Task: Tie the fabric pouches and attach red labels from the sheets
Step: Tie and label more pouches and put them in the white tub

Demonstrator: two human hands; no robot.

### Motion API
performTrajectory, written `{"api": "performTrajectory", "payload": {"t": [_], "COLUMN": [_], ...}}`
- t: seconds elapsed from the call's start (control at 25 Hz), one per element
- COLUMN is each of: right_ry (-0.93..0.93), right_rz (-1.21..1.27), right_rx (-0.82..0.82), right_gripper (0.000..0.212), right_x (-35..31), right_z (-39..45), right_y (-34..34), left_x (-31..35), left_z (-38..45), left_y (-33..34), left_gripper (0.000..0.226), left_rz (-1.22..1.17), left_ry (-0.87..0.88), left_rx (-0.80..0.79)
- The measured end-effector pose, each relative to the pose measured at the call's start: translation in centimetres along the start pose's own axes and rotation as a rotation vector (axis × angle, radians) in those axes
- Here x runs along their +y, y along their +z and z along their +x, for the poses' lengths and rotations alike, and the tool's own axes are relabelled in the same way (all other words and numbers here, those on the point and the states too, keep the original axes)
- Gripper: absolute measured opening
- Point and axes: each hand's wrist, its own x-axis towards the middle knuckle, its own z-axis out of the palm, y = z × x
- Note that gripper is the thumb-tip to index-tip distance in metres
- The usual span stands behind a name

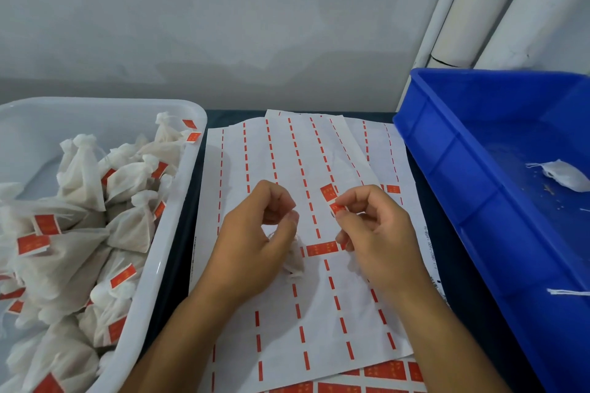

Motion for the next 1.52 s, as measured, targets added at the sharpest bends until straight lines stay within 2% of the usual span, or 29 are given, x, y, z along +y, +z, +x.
{"api": "performTrajectory", "payload": {"t": [0.08, 0.2, 0.28, 0.36, 0.48, 0.6, 0.72, 0.92, 1.12, 1.32, 1.52], "right_ry": [-0.003, -0.010, -0.006, 0.001, 0.005, -0.001, 0.001, -0.018, -0.086, -0.086, -0.145], "right_rz": [-0.001, -0.008, -0.006, -0.010, -0.012, -0.024, -0.021, 0.004, 0.077, 0.178, 0.135], "right_rx": [0.004, 0.013, 0.013, 0.008, 0.009, 0.012, 0.010, -0.039, -0.081, -0.059, -0.180], "right_gripper": [0.014, 0.013, 0.013, 0.012, 0.012, 0.013, 0.013, 0.017, 0.007, 0.014, 0.008], "right_x": [-0.1, 0.0, 0.0, 0.1, 0.1, 0.1, 0.1, -0.2, -0.8, -1.4, -1.7], "right_z": [0.0, 0.1, 0.1, 0.1, 0.1, 0.0, 0.0, -0.1, -0.4, -0.5, -1.0], "right_y": [0.0, -0.2, -0.2, -0.1, 0.0, -0.1, 0.0, 0.1, -0.1, -0.2, 0.1], "left_x": [0.0, -0.3, -0.7, -1.0, -1.0, -0.7, -0.4, 0.1, 0.6, 0.9, 1.0], "left_z": [0.0, -0.2, -0.5, -0.6, -0.6, -0.6, -0.6, -0.8, -1.0, -1.0, -1.1], "left_y": [-0.4, -1.7, -2.5, -2.6, -2.1, -2.2, -2.1, -0.7, -0.6, -0.2, -0.1], "left_gripper": [0.026, 0.062, 0.071, 0.064, 0.039, 0.022, 0.021, 0.015, 0.024, 0.026, 0.026], "left_rz": [0.133, 0.341, 0.425, 0.425, 0.318, 0.221, 0.152, -0.022, -0.119, -0.152, -0.183], "left_ry": [-0.003, 0.018, 0.006, -0.045, -0.115, -0.094, -0.024, -0.008, 0.055, 0.003, -0.017], "left_rx": [-0.078, -0.177, -0.200, -0.201, -0.158, -0.113, -0.070, -0.034, -0.061, -0.053, -0.055]}}
